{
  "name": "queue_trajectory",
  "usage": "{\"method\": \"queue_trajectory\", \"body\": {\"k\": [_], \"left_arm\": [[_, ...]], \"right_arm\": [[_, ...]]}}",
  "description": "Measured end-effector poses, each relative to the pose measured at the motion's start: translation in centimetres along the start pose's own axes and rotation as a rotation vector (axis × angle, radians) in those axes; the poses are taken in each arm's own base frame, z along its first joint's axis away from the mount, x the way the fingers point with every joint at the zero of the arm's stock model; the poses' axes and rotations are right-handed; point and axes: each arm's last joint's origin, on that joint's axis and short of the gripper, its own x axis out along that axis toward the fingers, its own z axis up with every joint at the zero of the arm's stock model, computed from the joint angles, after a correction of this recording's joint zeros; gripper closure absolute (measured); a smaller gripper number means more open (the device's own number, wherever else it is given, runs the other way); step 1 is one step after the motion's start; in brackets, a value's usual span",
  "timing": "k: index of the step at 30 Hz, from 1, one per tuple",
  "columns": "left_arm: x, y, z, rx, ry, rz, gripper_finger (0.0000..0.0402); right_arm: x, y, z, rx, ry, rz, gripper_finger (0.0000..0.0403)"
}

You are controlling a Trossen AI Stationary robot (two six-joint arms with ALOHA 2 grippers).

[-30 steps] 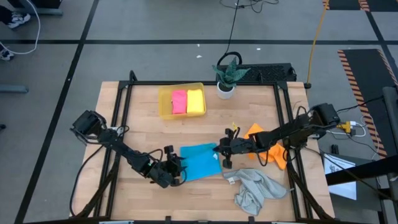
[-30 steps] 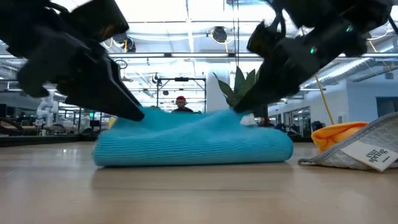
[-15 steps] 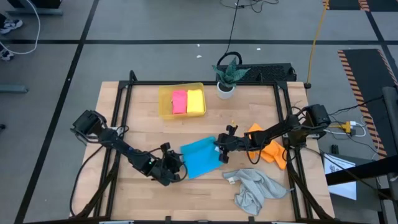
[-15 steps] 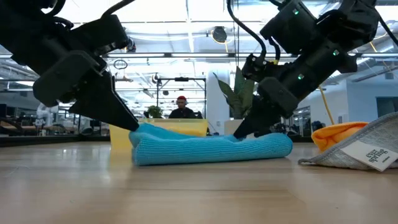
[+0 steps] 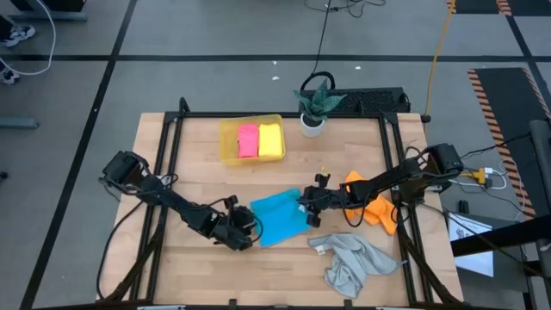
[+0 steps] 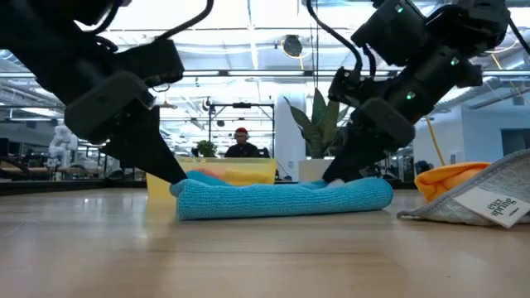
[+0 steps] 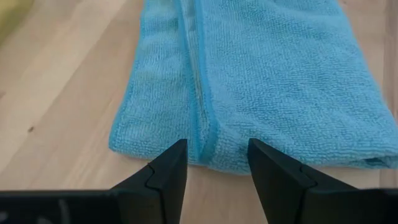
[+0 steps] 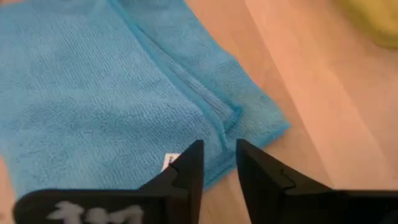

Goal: Fold microfiber towels
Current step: Fold the blue microfiber cloth

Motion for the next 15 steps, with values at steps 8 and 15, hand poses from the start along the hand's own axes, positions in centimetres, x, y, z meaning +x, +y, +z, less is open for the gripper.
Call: {"method": "queue_trajectory", "body": {"k": [8, 15], "left_arm": [[0.7, 0.4, 1.1, -0.046, 0.019, -0.117, 0.0229], [1.0, 0.8, 1.4, -0.008, 0.029, -0.131, 0.0285]], "right_arm": [[-1.4, 0.2, 0.8, 0.0, -0.033, 0.02, 0.0274], [-1.7, 1.2, 0.0, -0.065, -0.034, 0.053, 0.0271]]}}
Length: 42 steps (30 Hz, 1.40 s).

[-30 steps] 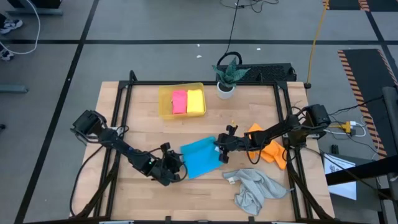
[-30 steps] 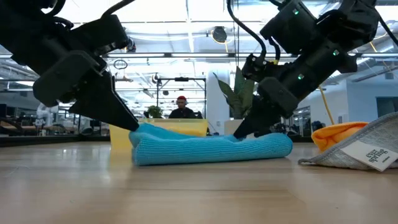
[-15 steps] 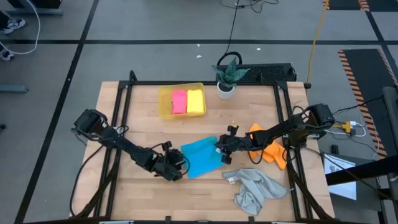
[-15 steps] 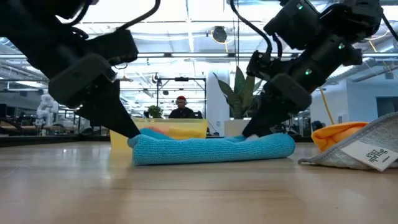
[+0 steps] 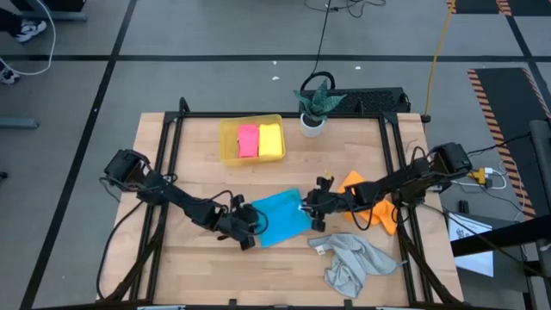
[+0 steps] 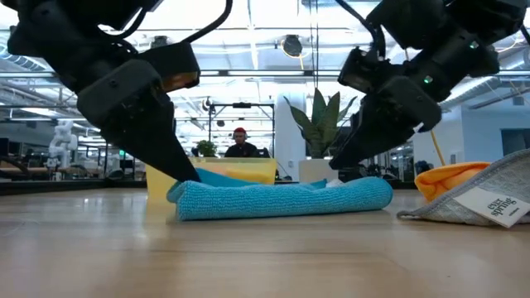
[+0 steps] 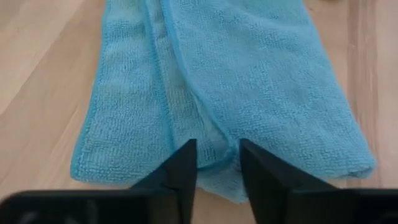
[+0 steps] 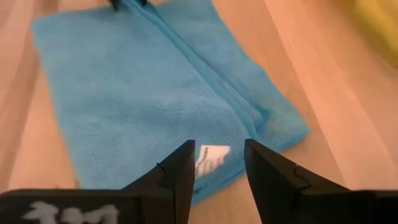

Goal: Fold microfiber towels
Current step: Fold the blue microfiber cloth

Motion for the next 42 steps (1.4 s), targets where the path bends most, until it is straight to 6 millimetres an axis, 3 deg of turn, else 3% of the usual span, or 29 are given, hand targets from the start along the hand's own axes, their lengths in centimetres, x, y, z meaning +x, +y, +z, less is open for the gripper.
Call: {"method": "queue_trajectory", "body": {"k": [6, 8, 18, 24, 30, 35, 42], "left_arm": [[0.2, 0.3, 0.5, 0.031, -0.027, 0.003, 0.0381], [0.2, 0.3, 0.8, 0.074, -0.063, 0.012, 0.0393], [-0.3, -1.2, 2.4, 0.313, -0.25, -0.093, 0.0396], [-0.9, -2.5, 2.1, 0.479, -0.297, -0.123, 0.039], [-1.4, -3.5, 1.5, 0.607, -0.305, -0.184, 0.0389], [-1.6, -3.8, 1.3, 0.633, -0.305, -0.191, 0.0387], [-1.6, -3.8, 1.2, 0.633, -0.301, -0.201, 0.0386]], "right_arm": [[0.3, 0.0, 0.1, -0.004, -0.107, 0.021, 0.027], [0.4, -0.1, 0.2, -0.019, -0.125, 0.02, 0.027], [-0.8, -1.1, 0.2, -0.053, -0.049, 0.013, 0.0266], [-1.1, -1.7, -1.6, 0.046, 0.008, 0.062, 0.0208], [-0.1, -2.4, -4.0, 0.052, -0.129, 0.111, 0.0153], [1.3, -2.6, -3.7, 0.056, -0.224, 0.175, 0.0155], [4.3, -3.1, -2.9, 0.084, -0.181, 0.229, 0.0169]]}}
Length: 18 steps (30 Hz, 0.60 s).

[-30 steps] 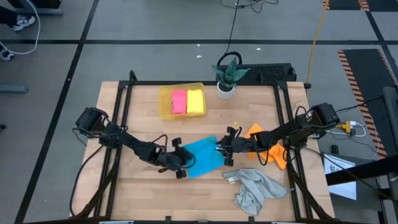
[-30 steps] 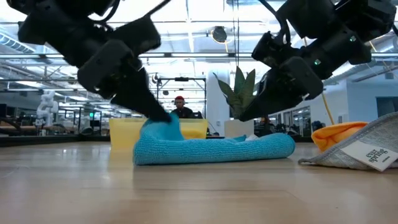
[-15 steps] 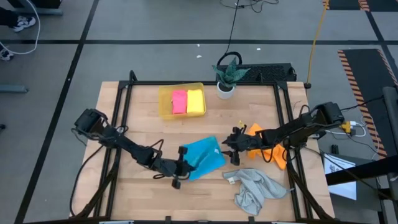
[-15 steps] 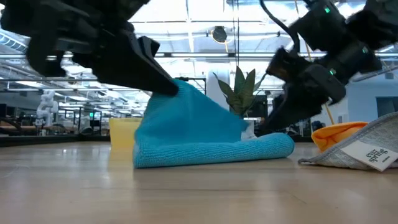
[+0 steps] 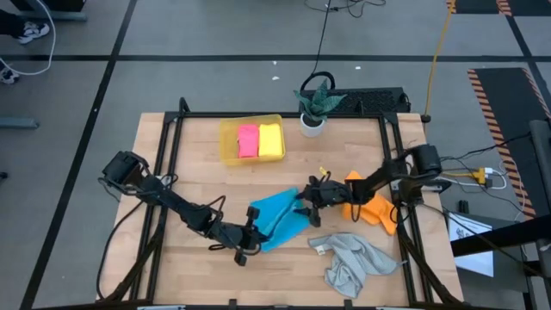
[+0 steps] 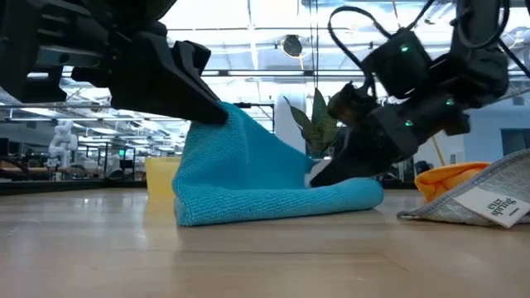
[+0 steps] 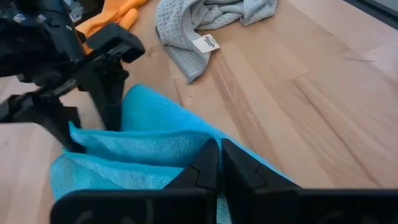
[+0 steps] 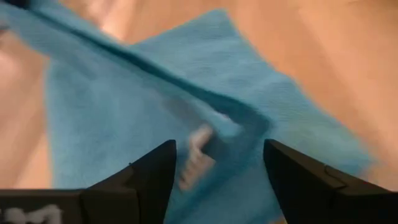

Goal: Fold microfiber towels
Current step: Fold the blue microfiber cloth

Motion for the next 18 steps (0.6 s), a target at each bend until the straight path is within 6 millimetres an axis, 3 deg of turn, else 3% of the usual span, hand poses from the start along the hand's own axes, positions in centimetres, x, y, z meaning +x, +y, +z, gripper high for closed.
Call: {"method": "queue_trajectory", "body": {"k": [8, 18], "left_arm": [[0.0, 0.0, 0.0, 0.001, 0.002, -0.002, 0.0394], [0.0, -0.1, -0.1, 0.001, 0.006, -0.003, 0.0379]], "right_arm": [[1.0, 0.3, 1.0, -0.01, -0.006, 0.126, 0.0225], [1.1, 0.1, 1.2, -0.084, -0.017, 0.115, 0.0382]]}}
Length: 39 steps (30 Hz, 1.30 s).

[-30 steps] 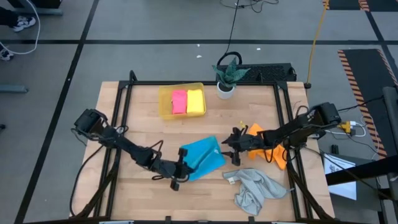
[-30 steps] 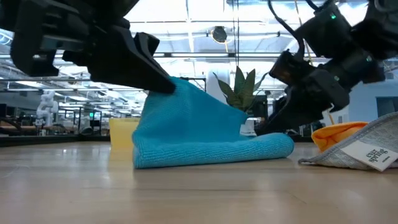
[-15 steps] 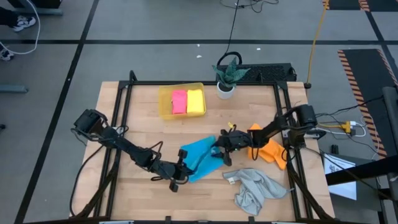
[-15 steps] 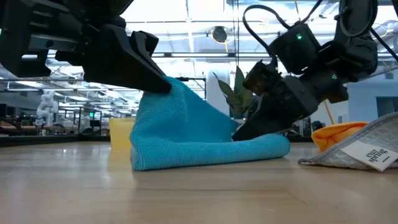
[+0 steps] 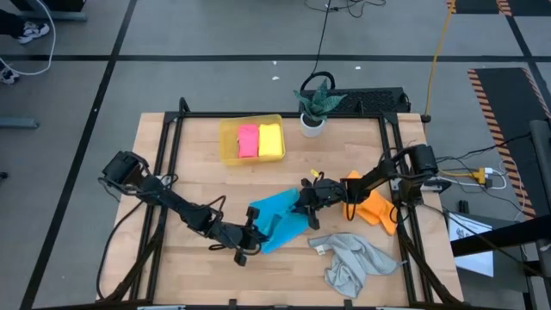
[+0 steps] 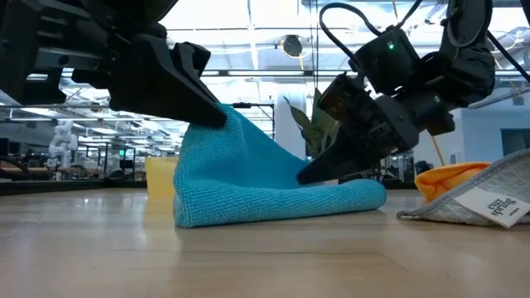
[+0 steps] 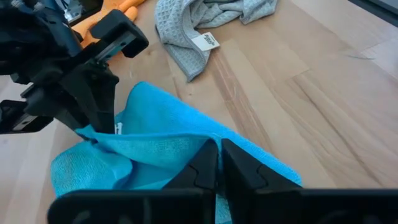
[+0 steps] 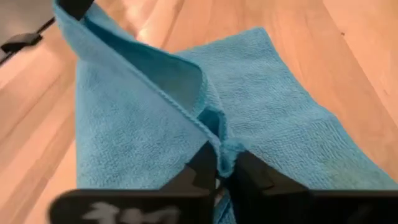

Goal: Fold microfiber towels
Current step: Fold the blue microfiber cloth

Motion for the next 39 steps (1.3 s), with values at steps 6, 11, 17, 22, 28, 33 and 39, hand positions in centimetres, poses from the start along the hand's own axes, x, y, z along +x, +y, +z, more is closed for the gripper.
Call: {"method": "queue_trajectory", "body": {"k": [6, 11, 17, 22, 28, 33, 39], "left_arm": [[-0.3, -0.7, 0.1, 0.015, 0.001, 0.043, 0.0396], [-0.7, -1.5, 0.3, 0.05, -0.005, 0.107, 0.0377], [-0.9, -1.7, 0.9, 0.067, -0.053, 0.16, 0.0389], [-0.9, -1.6, 1.0, 0.096, -0.052, 0.215, 0.0392], [-1.2, -0.8, 0.7, 0.037, 0.011, 0.519, 0.0384], [-1.0, 0.1, -0.8, -0.014, 0.115, 0.557, 0.0396], [-0.9, 0.5, -1.9, -0.113, 0.177, 0.57, 0.0378]], "right_arm": [[-0.3, 1.4, 0.8, -0.086, -0.029, 0.037, 0.0393], [-1.5, 3.1, 2.4, -0.155, -0.073, 0.053, 0.0399], [-3.5, 4.6, 3.2, -0.159, -0.001, -0.076, 0.04], [-4.6, 6.8, 3.1, -0.175, 0.025, -0.126, 0.0401], [-4.9, 7.0, 3.8, -0.08, -0.085, -0.314, 0.0402], [-4.7, 5.3, 4.0, -0.031, -0.09, -0.376, 0.0402], [-3.6, 3.7, 3.1, -0.011, -0.054, -0.409, 0.0402]]}}
